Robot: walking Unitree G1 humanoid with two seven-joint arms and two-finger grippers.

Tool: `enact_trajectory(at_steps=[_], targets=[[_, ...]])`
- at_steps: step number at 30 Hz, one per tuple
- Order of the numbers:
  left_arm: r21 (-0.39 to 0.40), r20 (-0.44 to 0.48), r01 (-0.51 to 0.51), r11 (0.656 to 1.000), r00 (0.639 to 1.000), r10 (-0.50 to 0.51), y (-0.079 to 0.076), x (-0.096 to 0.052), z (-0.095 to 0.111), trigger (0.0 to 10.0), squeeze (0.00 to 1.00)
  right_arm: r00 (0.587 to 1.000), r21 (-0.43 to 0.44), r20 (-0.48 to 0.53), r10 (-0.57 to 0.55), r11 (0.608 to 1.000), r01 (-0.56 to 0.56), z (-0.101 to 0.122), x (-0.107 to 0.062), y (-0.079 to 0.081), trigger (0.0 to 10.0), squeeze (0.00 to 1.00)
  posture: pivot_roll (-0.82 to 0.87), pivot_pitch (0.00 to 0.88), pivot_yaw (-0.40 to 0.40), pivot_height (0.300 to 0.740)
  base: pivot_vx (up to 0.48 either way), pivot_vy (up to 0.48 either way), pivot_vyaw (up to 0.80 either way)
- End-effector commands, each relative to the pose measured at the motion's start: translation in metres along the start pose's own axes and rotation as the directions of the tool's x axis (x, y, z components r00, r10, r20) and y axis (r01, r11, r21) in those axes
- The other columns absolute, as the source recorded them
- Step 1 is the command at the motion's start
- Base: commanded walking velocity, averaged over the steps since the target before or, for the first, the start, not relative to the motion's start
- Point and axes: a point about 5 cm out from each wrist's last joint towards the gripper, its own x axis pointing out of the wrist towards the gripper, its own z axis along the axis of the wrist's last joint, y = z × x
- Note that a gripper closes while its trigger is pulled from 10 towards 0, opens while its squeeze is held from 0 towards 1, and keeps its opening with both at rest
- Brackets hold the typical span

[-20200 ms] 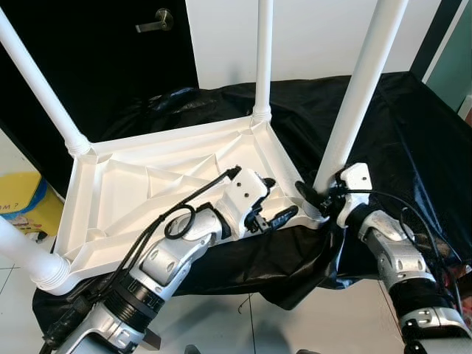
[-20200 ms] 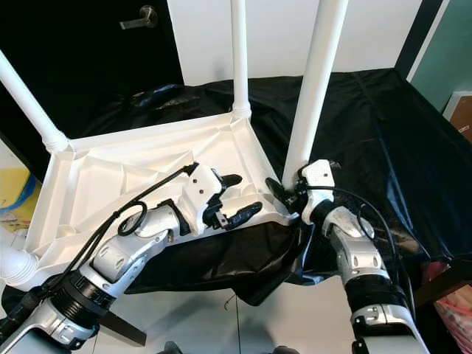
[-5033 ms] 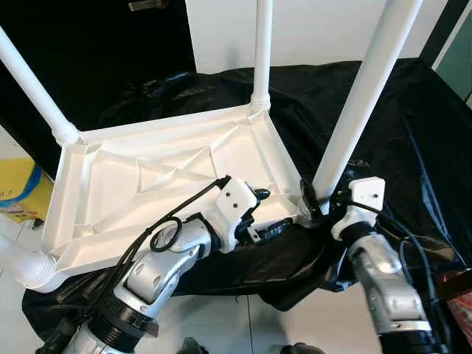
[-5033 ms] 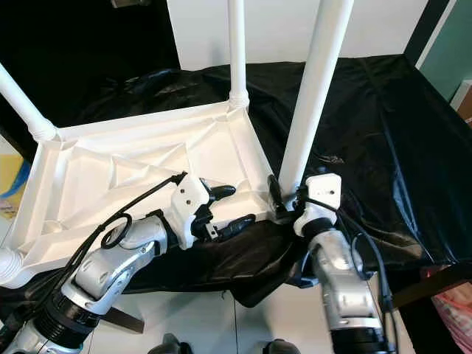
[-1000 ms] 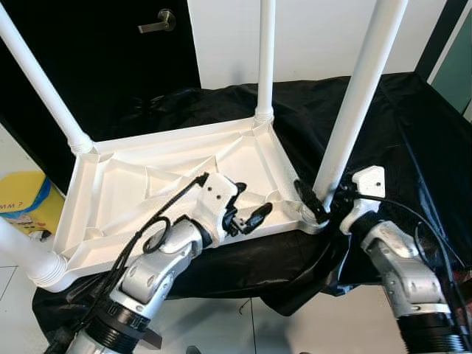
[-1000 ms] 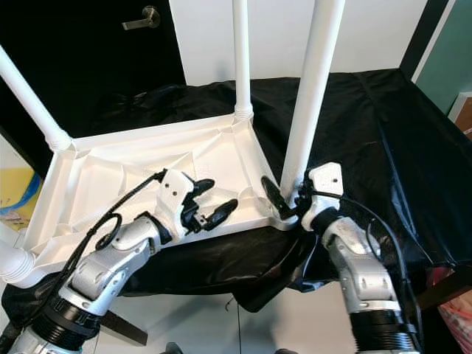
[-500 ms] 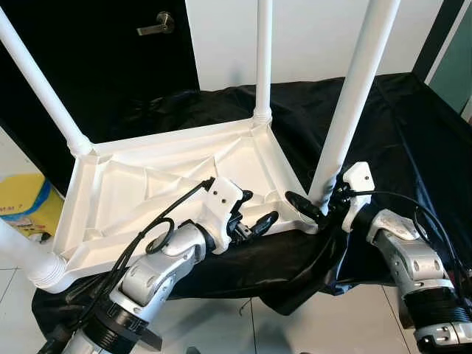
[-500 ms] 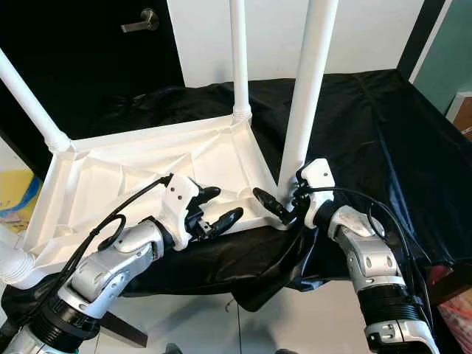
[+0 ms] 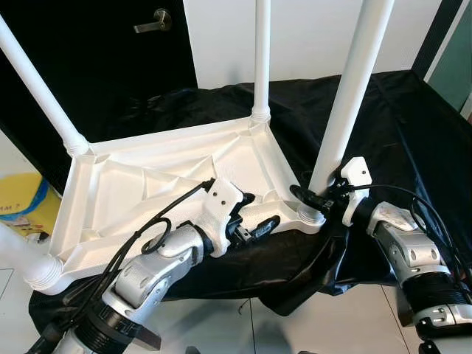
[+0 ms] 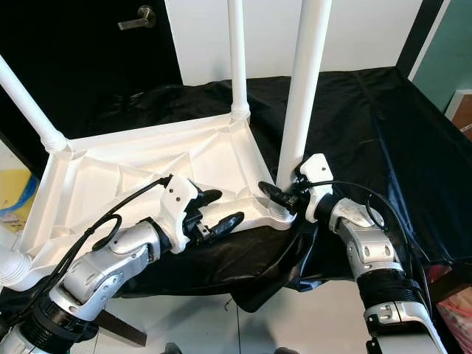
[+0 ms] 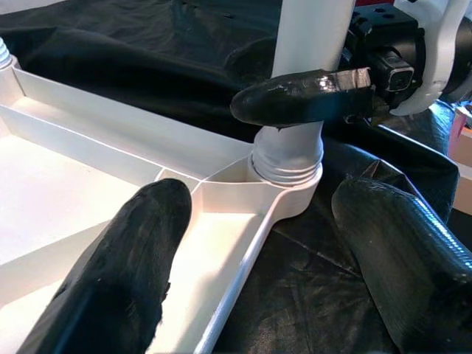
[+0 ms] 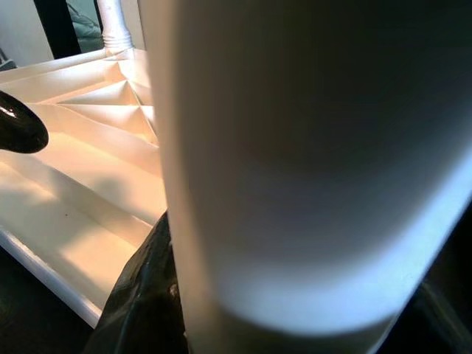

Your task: Building children table

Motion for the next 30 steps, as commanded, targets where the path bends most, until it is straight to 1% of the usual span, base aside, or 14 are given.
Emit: enact_trajectory(at_steps=[1, 2, 4, 6, 9, 10, 13, 17, 18, 21, 26, 28, 29, 30], targets=[[-0.004, -0.016, 0.266, 0.964, 0.964, -0.266, -0.014, -0.003, -0.001, 10.0, 0.0, 0.999, 0.025, -0.05, 0.013, 1.0, -0.012, -0.014, -0.003, 0.006, 1.1, 0.0, -0.09, 0.098, 0.054, 0.74, 0.0, 0.0, 0.0], [-0.006, -0.015, 0.265, 0.964, 0.964, -0.265, -0.014, -0.004, -0.001, 10.0, 0.0, 0.999, 0.034, -0.052, 0.002, 0.999, 0.0, -0.016, -0.004, 0.008, 10.0, 0.0, -0.09, 0.103, 0.055, 0.74, 0.0, 0.0, 0.0], [-0.007, -0.017, 0.263, 0.965, 0.965, -0.263, -0.014, -0.005, -0.001, 10.0, 0.0, 0.999, 0.046, -0.051, -0.012, 0.999, 0.015, -0.017, -0.004, 0.01, 10.0, 0.0, -0.09, 0.107, 0.055, 0.74, 0.0, 0.0, 0.0], [-0.009, -0.017, 0.258, 0.966, 0.966, -0.258, -0.013, -0.004, -0.001, 10.0, 0.0, 0.997, 0.069, -0.028, -0.065, 0.995, 0.067, -0.017, -0.004, 0.014, 10.0, 0.0, -0.1, 0.108, 0.052, 0.74, 0.0, 0.0, 0.0], [-0.01, -0.016, 0.256, 0.966, 0.966, -0.257, -0.013, -0.004, -0.001, 10.0, 0.0, 0.995, 0.076, -0.017, -0.097, 0.992, 0.098, -0.016, -0.003, 0.016, 10.0, 0.0, -0.1, 0.106, 0.05, 0.74, 0.0, 0.0, 0.0], [-0.012, -0.015, 0.256, 0.967, 0.967, -0.256, -0.014, -0.003, -0.002, 10.0, 0.0, 0.992, 0.082, -0.008, -0.129, 0.988, 0.13, -0.015, -0.002, 0.018, 10.0, 0.0, -0.1, 0.105, 0.047, 0.74, 0.0, 0.0, 0.0], [-0.015, -0.007, 0.253, 0.967, 0.967, -0.253, -0.016, -0.002, -0.001, 10.0, 0.0, 0.977, 0.083, -0.002, -0.215, 0.973, 0.214, -0.013, -0.003, 0.023, 10.0, 0.0, -0.11, 0.106, 0.04, 0.74, 0.0, 0.0, 0.0], [-0.019, 0.002, 0.243, 0.97, 0.97, -0.243, -0.014, 0.002, 0.0, 10.0, 0.0, 0.932, 0.099, 0.013, -0.362, 0.928, 0.359, -0.012, -0.006, 0.027, 10.0, 0.0, -0.11, 0.106, 0.03, 0.74, 0.0, 0.0, 0.0], [-0.019, 0.002, 0.243, 0.97, 0.97, -0.243, -0.014, 0.002, 0.0, 10.0, 0.0, 0.932, 0.099, 0.013, -0.362, 0.928, 0.359, -0.012, -0.006, 0.027, 10.0, 0.0, -0.11, 0.106, 0.03, 0.74, 0.0, 0.0, 0.0], [-0.01, 0.001, 0.235, 0.972, 0.972, -0.235, -0.013, 0.003, 0.0, 10.0, 0.0, 0.886, 0.116, 0.02, -0.463, 0.881, 0.458, -0.01, -0.008, 0.036, 10.0, 0.0, -0.12, 0.099, 0.025, 0.74, 0.0, 0.0, 0.0], [0.0, 0.009, 0.227, 0.974, 0.974, -0.227, -0.013, 0.006, 0.002, 10.0, 0.0, 0.776, 0.152, -0.02, -0.631, 0.765, 0.626, -0.012, -0.015, 0.041, 10.0, 0.0, -0.11, 0.086, 0.028, 0.74, 0.0, 0.0, 0.0], [0.0, 0.009, 0.227, 0.974, 0.974, -0.227, -0.013, 0.006, 0.002, 10.0, 0.0, 0.776, 0.152, -0.02, -0.631, 0.765, 0.626, -0.012, -0.015, 0.041, 10.0, 0.0, -0.11, 0.086, 0.028, 0.74, 0.0, 0.0, 0.0], [0.0, 0.01, 0.228, 0.974, 0.974, -0.228, -0.014, 0.006, 0.002, 10.0, 0.0, 0.759, 0.155, -0.029, -0.65, 0.748, 0.646, -0.013, -0.016, 0.042, 10.0, 0.0, -0.11, 0.085, 0.03, 0.74, 0.0, 0.0, 0.0], [0.003, 0.008, 0.227, 0.974, 0.974, -0.227, -0.013, 0.007, 0.002, 10.0, 0.0, 0.733, 0.161, -0.035, -0.679, 0.72, 0.675, -0.013, -0.016, 0.044, 10.0, 0.0, -0.11, 0.082, 0.032, 0.74, 0.0, 0.0, 0.0]])
